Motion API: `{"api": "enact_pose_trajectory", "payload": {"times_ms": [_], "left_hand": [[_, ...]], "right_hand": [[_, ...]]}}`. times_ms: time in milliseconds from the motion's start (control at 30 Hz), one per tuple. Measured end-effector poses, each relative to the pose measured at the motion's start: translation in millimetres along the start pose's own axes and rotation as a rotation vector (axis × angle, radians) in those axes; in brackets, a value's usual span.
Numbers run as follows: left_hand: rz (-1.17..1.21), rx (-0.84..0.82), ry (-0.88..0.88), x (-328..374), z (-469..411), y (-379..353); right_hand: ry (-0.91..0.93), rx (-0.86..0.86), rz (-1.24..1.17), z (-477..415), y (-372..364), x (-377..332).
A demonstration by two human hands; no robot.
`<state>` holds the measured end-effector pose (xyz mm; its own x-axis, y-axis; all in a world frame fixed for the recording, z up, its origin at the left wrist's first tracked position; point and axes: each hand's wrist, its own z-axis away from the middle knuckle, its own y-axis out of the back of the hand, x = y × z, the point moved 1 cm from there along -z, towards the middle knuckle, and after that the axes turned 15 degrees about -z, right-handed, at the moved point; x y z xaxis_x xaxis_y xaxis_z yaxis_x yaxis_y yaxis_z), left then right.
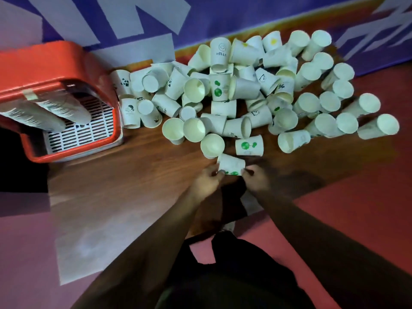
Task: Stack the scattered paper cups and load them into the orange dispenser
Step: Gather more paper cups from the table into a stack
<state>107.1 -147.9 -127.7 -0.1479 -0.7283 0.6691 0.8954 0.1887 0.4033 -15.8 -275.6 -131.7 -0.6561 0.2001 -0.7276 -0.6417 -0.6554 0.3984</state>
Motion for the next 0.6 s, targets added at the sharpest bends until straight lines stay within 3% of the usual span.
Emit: {"api": "enact_pose_trajectory", "payload": {"times_ms": [200,333,433,500,600], "left_hand": [[0.166,0.351,0.021,7,22,-34],[0.465,0.336,-0.005,19,38,-38],[0.487,0.399,0.031,18,41,-32],[0.354,0.396,0.019,12,38,-29],[0.029,0.481,-0.050,4,28,-26]], "right_hand": [[-0.086,-0.246,-0.185,-3,31,16],[-0.127,-0.383,-0.180,-4,44,12],[0.000,-0.175,-0.082,-31,63,-4],[0.080,-0.012,0.005,-51,75,-18],[0.141,0.009,0.103,-70,73,-32]]}}
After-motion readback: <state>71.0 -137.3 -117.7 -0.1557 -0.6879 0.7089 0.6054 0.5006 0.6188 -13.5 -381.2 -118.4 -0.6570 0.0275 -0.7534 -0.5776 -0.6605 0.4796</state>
